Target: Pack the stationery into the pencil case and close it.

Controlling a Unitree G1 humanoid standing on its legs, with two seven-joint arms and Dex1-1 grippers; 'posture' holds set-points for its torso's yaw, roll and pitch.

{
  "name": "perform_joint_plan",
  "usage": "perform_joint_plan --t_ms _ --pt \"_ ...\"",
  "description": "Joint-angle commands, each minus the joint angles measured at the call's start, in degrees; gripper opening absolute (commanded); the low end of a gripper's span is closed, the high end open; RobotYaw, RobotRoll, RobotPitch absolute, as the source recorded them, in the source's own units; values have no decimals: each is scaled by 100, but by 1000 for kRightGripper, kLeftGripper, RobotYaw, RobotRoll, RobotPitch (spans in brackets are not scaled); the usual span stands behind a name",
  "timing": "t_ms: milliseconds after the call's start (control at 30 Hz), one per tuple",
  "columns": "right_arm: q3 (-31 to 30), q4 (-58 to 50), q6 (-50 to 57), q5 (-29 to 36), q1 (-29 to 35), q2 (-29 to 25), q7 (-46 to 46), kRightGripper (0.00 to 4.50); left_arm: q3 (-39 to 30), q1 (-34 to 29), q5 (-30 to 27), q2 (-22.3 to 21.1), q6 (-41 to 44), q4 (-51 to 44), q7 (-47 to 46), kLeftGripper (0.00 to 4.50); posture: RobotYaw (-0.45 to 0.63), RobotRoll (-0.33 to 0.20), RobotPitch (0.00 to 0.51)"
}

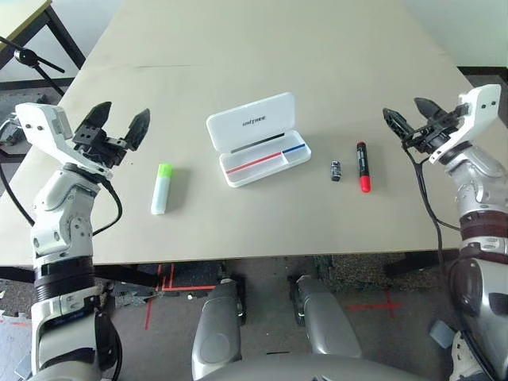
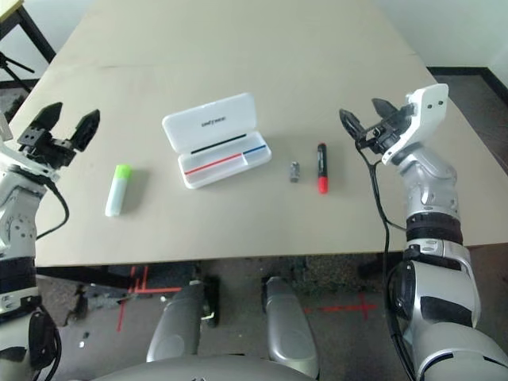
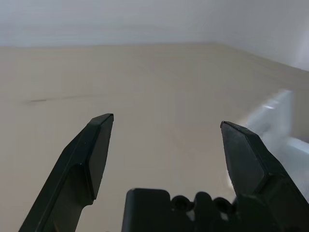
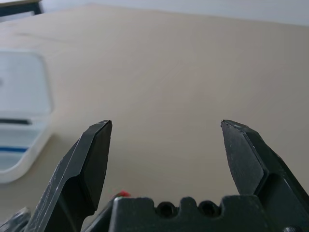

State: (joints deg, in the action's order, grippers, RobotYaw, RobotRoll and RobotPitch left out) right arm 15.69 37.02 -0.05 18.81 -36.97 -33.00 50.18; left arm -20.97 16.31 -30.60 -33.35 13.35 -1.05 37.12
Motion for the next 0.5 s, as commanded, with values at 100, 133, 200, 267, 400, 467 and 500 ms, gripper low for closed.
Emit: perform_joint_plan --t_ms 100,133,200,267,400,467,500 --pt "-272 -467 431 141 175 -88 622 4500 278 -358 -492 -306 818 -977 472 4484 -52 0 198" --pt "-315 -554 509 167 206 -98 737 4500 333 -406 -542 -361 943 -1129 533 4484 -52 0 198" --pt "-400 -712 651 195 264 -123 947 4500 497 -464 -616 -470 1189 -1416 643 4484 -49 0 195" --pt "-461 -818 766 223 300 -142 1094 4500 661 -472 -646 -544 1370 -1618 712 4484 -49 0 192" --pt "-598 -1054 984 229 401 -178 1346 4500 1074 -369 -587 -560 1638 -1911 782 4484 -51 0 190" --pt "-660 -1104 1018 205 439 -198 1428 4500 1287 -288 -512 -560 1695 -1963 820 4484 -51 0 188" --pt "-679 -1116 1027 197 452 -204 1450 4500 1371 -247 -459 -548 1676 -1963 833 4484 -50 0 187"
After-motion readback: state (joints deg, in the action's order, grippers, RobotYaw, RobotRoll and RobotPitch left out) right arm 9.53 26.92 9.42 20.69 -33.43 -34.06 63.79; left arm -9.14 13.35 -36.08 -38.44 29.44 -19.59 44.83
